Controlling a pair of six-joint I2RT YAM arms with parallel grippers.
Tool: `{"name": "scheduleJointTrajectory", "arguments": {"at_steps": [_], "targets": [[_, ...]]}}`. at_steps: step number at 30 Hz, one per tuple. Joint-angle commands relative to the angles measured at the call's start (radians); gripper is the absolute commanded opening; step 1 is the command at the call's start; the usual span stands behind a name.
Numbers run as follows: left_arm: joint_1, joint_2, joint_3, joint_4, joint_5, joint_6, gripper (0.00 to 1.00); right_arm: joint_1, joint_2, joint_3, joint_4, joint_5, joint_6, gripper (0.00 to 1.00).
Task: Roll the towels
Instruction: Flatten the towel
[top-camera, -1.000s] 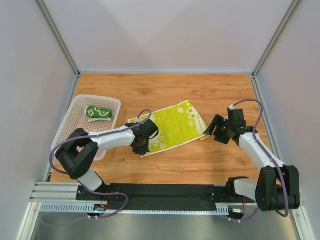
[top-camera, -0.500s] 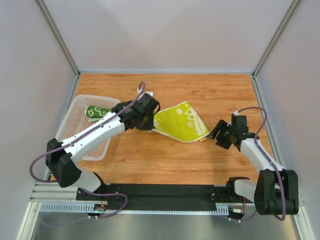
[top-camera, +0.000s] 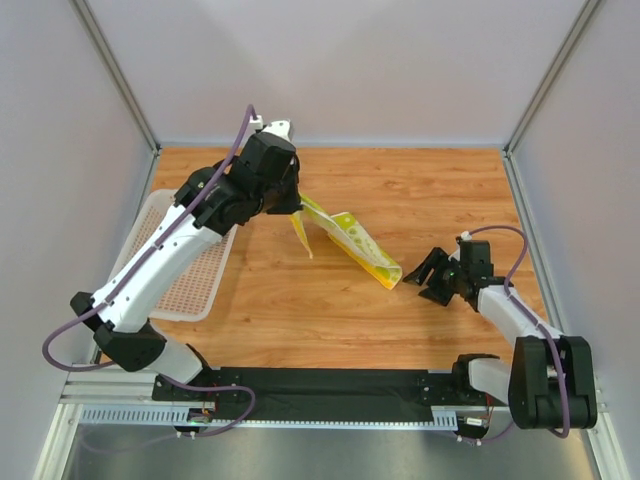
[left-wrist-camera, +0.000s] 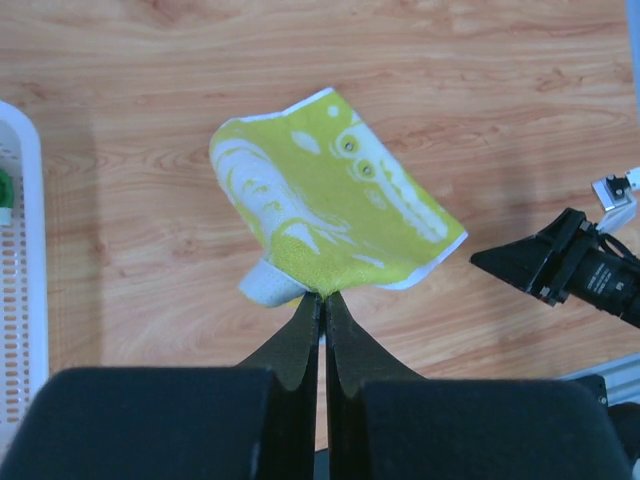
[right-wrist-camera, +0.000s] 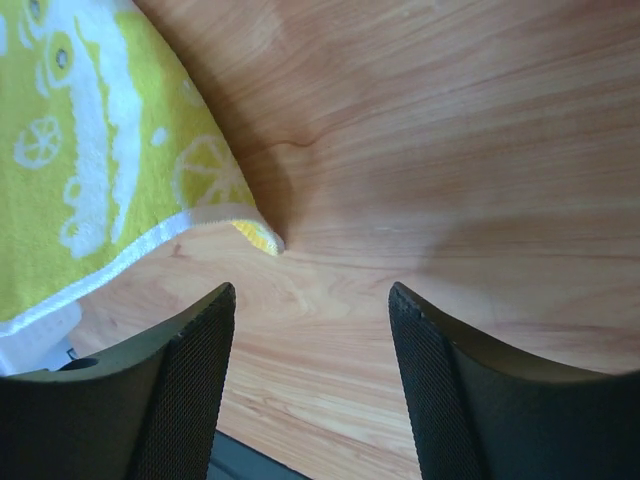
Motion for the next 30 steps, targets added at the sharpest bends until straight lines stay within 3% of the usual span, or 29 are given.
{"name": "scheduleJointTrajectory", "arguments": {"at_steps": [1, 4, 10, 16, 23, 30], "targets": [[0.008, -0.029, 0.032, -0.045, -0.028, 0.039, 0.00, 0.004, -0.038, 0.006, 0.063, -0.056, 0.027, 0.65], [0.008, -0.090, -0.003, -0.016, -0.050, 0.043, 0.00, 0.009, -0.055, 0.003, 0.072, -0.073, 0.030, 0.65], [0.012, -0.100, -0.028, -0.047, -0.062, 0.034, 0.00, 0.182, -0.072, -0.003, 0.121, -0.024, 0.064, 0.67], [0.012, -0.124, -0.083, -0.022, -0.054, 0.020, 0.00, 0.242, -0.013, -0.029, 0.216, -0.024, 0.069, 0.66], [0.017, -0.129, -0.091, -0.033, -0.057, 0.020, 0.00, 0.316, 0.233, 0.011, 0.315, -0.006, 0.014, 0.65], [0.034, -0.149, -0.108, -0.033, -0.060, 0.025, 0.00, 0.362, 0.333, 0.060, 0.350, 0.023, 0.003, 0.59]]}}
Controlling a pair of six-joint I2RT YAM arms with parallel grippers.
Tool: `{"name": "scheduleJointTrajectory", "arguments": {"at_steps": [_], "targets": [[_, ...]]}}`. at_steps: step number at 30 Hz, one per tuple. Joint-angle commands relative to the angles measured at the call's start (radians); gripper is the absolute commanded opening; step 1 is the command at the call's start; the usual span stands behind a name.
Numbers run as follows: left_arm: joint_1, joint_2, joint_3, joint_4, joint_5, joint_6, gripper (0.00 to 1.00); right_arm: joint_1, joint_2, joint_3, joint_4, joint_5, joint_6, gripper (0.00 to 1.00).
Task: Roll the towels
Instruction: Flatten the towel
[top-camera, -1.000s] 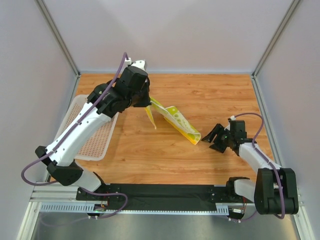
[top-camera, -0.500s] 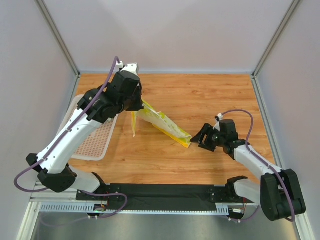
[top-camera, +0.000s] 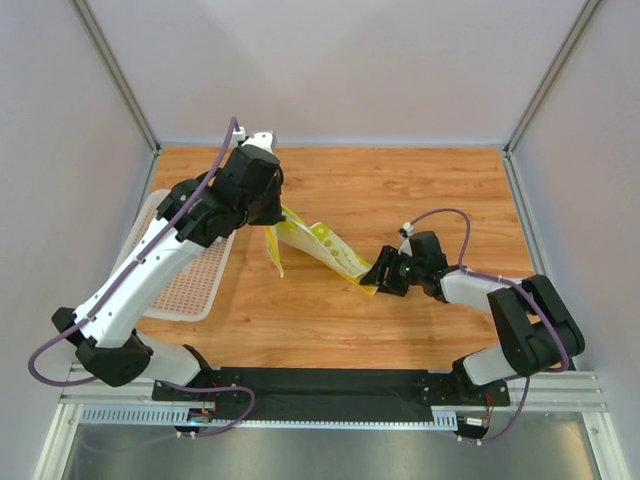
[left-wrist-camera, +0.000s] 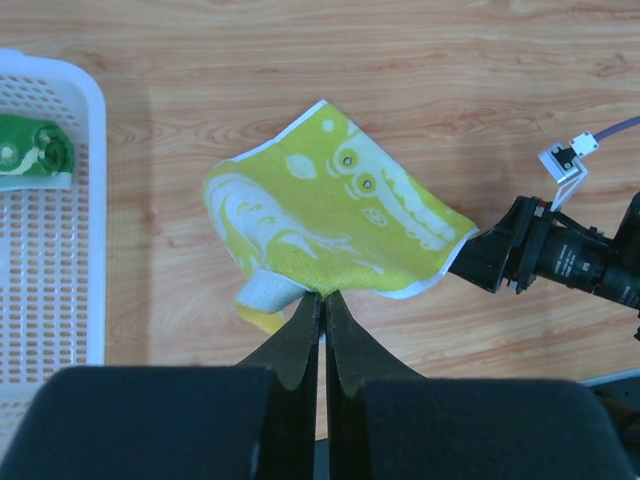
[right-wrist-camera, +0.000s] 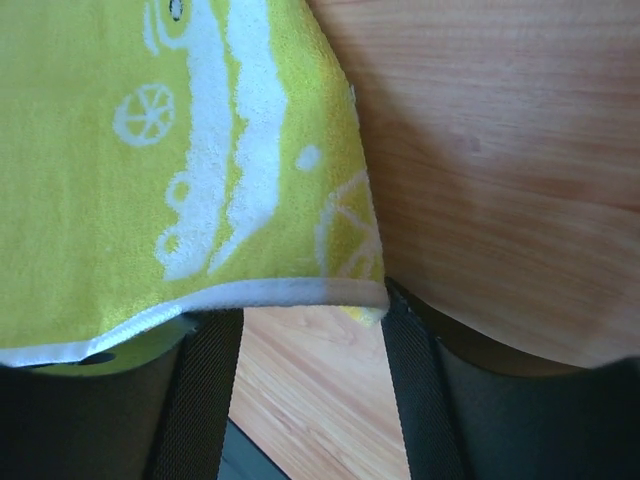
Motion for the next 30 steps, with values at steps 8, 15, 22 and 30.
{"name": "scheduleJointTrajectory", "arguments": {"at_steps": [8, 15, 22, 30], "targets": [[0.040, -0.066, -0.031, 0.002, -0.008, 0.013, 0.00, 0.022, 0.015, 0.014, -0.038, 0.115, -0.061, 0.10], [0.074, -0.052, -0.056, 0.073, 0.098, 0.056, 0.00, -0.040, -0.036, 0.173, -0.268, 0.264, -0.144, 0.00], [0.081, 0.135, 0.198, 0.057, 0.228, 0.163, 0.00, -0.235, -0.149, 0.484, -0.563, 0.402, -0.238, 0.00], [0.081, -0.041, -0.058, 0.230, 0.265, 0.164, 0.00, -0.235, -0.399, 0.499, -0.707, 0.582, -0.271, 0.00]]}}
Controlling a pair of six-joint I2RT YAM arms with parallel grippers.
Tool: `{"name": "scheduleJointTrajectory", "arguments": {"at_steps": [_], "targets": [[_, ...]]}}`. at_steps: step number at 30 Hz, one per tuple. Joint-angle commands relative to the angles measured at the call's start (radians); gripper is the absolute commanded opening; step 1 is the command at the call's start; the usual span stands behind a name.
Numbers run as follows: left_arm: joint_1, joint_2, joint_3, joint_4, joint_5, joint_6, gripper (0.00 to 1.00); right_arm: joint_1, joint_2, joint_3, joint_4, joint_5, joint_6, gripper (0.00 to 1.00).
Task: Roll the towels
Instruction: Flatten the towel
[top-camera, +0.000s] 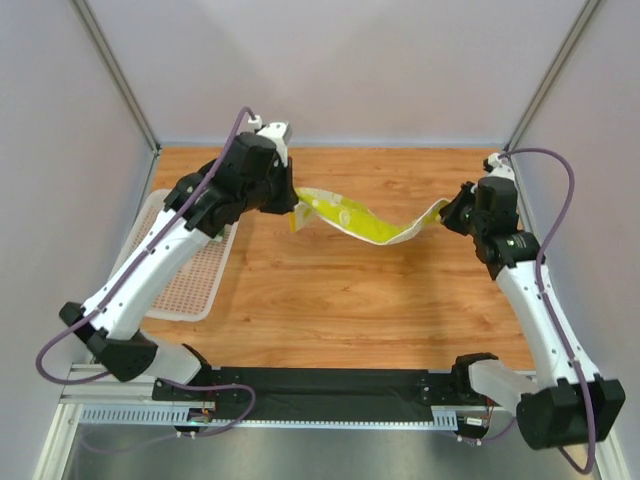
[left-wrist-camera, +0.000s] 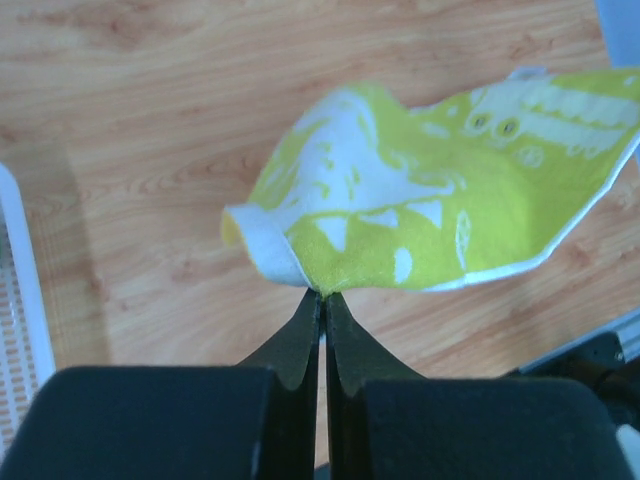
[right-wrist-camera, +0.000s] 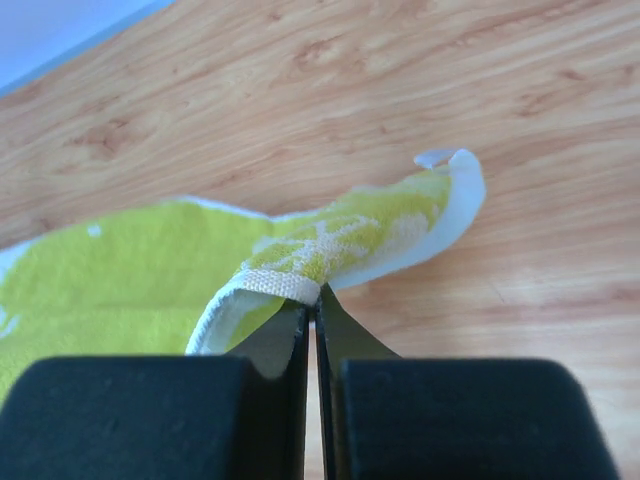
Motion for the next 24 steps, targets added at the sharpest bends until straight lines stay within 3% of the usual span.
{"name": "scheduleJointTrajectory", "arguments": {"at_steps": [1, 4, 5, 6, 8, 9, 10, 11, 14, 18, 24], "targets": [[0.005, -0.186, -0.222, 0.123, 0.041, 0.016, 0.00, 0.004, -0.107, -0.077, -0.126, 0.139, -0.033, 0.00], [0.005, -0.323, -0.508, 0.206, 0.050, -0.042, 0.00, 0.004, -0.205, -0.212, -0.177, 0.153, 0.014, 0.02], [0.005, -0.384, -0.646, 0.240, 0.065, -0.058, 0.00, 0.007, -0.254, -0.257, -0.177, 0.140, 0.045, 0.09], [0.005, -0.410, -0.713, 0.254, 0.073, -0.096, 0.00, 0.018, -0.280, -0.291, -0.171, 0.133, 0.059, 0.24], [0.003, -0.470, -0.832, 0.280, 0.096, -0.136, 0.03, 0.084, -0.309, -0.290, -0.218, 0.124, 0.135, 0.63], [0.003, -0.484, -0.925, 0.286, 0.105, -0.159, 0.10, 0.090, -0.318, -0.286, -0.220, 0.107, 0.162, 0.65], [0.005, -0.506, -0.966, 0.292, 0.113, -0.191, 0.36, 0.091, -0.334, -0.288, -0.205, 0.046, 0.177, 0.67], [0.005, -0.515, -0.998, 0.289, 0.114, -0.208, 0.49, 0.093, -0.342, -0.285, -0.202, 0.031, 0.189, 0.67], [0.005, -0.552, -1.083, 0.262, 0.130, -0.251, 0.67, 0.094, -0.357, -0.267, -0.203, 0.035, 0.191, 0.67], [0.005, -0.579, -1.081, 0.199, 0.067, -0.268, 0.74, 0.096, -0.346, -0.297, -0.156, -0.030, 0.191, 0.67], [0.005, -0.526, -1.066, 0.214, 0.007, -0.271, 0.74, 0.096, -0.121, -0.314, 0.001, -0.207, 0.185, 0.63]]}}
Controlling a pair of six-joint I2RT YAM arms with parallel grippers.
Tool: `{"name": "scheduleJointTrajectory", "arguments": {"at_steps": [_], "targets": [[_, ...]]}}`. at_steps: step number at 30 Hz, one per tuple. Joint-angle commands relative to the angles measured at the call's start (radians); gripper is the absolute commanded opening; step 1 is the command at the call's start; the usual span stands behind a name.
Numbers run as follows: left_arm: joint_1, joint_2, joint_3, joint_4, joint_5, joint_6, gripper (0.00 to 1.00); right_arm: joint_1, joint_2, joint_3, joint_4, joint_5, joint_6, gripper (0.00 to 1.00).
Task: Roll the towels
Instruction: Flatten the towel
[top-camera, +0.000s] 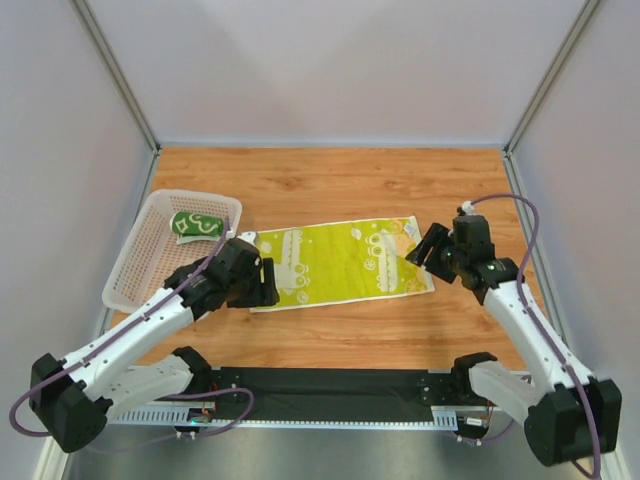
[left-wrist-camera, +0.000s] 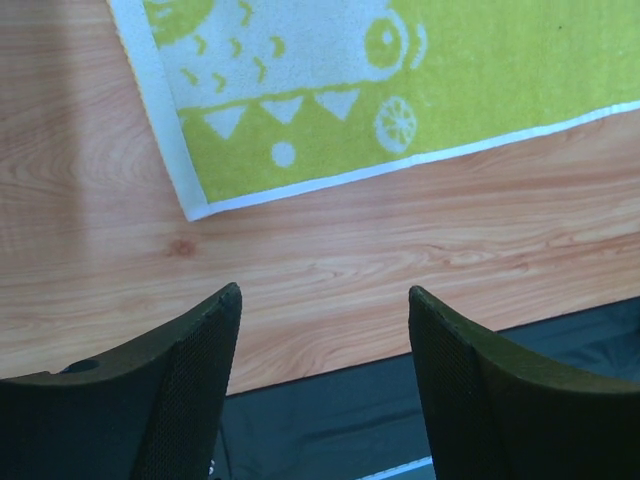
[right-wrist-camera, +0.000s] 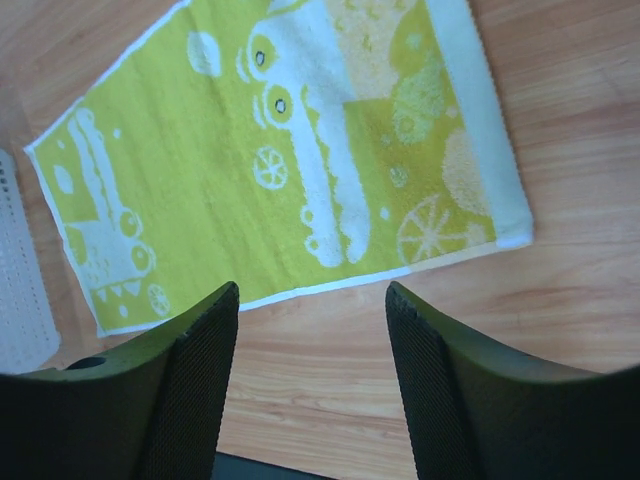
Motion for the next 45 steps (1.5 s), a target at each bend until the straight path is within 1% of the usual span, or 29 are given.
{"name": "scheduleJointTrajectory", "arguments": {"at_steps": [1, 2, 3, 4, 5, 7, 8, 12, 14, 16, 19, 22, 25, 29, 32, 34, 36, 38, 39, 42, 45], "targets": [[0.003, 0.039, 0.027, 0.039, -0.048, -0.023, 0.74, 0.005, 0.137, 0.007, 0.147, -0.146, 0.005, 0.61], [0.003, 0.061, 0.020, 0.068, -0.051, -0.022, 0.73, 0.004, 0.202, 0.021, 0.167, -0.167, 0.002, 0.58], [0.004, 0.070, 0.016, 0.088, -0.051, -0.017, 0.72, 0.005, 0.244, 0.039, 0.187, -0.210, 0.002, 0.56], [0.004, 0.082, 0.011, 0.108, -0.051, -0.016, 0.72, 0.005, 0.278, 0.055, 0.206, -0.216, 0.002, 0.54], [0.003, 0.108, 0.005, 0.146, -0.050, -0.013, 0.72, 0.004, 0.348, 0.064, 0.224, -0.223, 0.008, 0.47], [0.004, 0.162, 0.007, 0.189, -0.054, -0.003, 0.71, 0.004, 0.411, 0.081, 0.265, -0.241, 0.012, 0.41], [0.006, 0.180, 0.007, 0.203, -0.054, -0.002, 0.71, 0.005, 0.477, 0.085, 0.273, -0.243, 0.017, 0.40], [0.021, 0.309, -0.004, 0.317, -0.016, 0.032, 0.71, -0.007, 0.601, 0.067, 0.309, -0.227, 0.003, 0.35], [0.027, 0.354, 0.002, 0.357, -0.005, 0.040, 0.70, -0.027, 0.626, 0.037, 0.327, -0.227, 0.012, 0.34], [0.038, 0.407, 0.004, 0.393, 0.005, 0.047, 0.70, -0.065, 0.645, -0.009, 0.353, -0.227, 0.019, 0.30], [0.053, 0.461, 0.002, 0.429, 0.028, 0.061, 0.69, -0.116, 0.649, -0.043, 0.356, -0.221, 0.003, 0.28], [0.056, 0.495, 0.000, 0.446, 0.026, 0.072, 0.68, -0.150, 0.630, -0.097, 0.352, -0.224, -0.012, 0.27], [0.062, 0.519, -0.003, 0.455, 0.013, 0.084, 0.67, -0.157, 0.564, -0.131, 0.318, -0.215, -0.008, 0.27], [0.070, 0.535, -0.010, 0.464, 0.004, 0.098, 0.66, -0.157, 0.420, -0.138, 0.231, -0.149, 0.017, 0.26], [0.072, 0.529, -0.010, 0.463, 0.006, 0.107, 0.66, -0.157, 0.366, -0.140, 0.168, -0.117, 0.029, 0.28], [0.072, 0.510, 0.000, 0.435, -0.002, 0.109, 0.65, -0.157, 0.303, -0.154, 0.151, -0.124, 0.051, 0.29], [0.072, 0.463, 0.005, 0.411, -0.008, 0.103, 0.64, -0.157, 0.236, -0.155, 0.126, -0.108, 0.061, 0.29], [0.072, 0.412, 0.004, 0.371, -0.017, 0.098, 0.63, -0.157, 0.188, -0.154, 0.114, -0.077, 0.071, 0.33], [0.072, 0.359, -0.001, 0.357, -0.025, 0.095, 0.64, -0.157, 0.165, -0.151, 0.103, -0.069, 0.072, 0.34], [0.072, 0.258, -0.012, 0.244, -0.086, 0.072, 0.64, -0.157, 0.088, -0.132, 0.074, -0.054, 0.071, 0.40], [0.072, 0.178, -0.038, 0.169, -0.106, 0.028, 0.64, -0.157, 0.044, -0.112, 0.053, -0.058, 0.048, 0.41]]}}
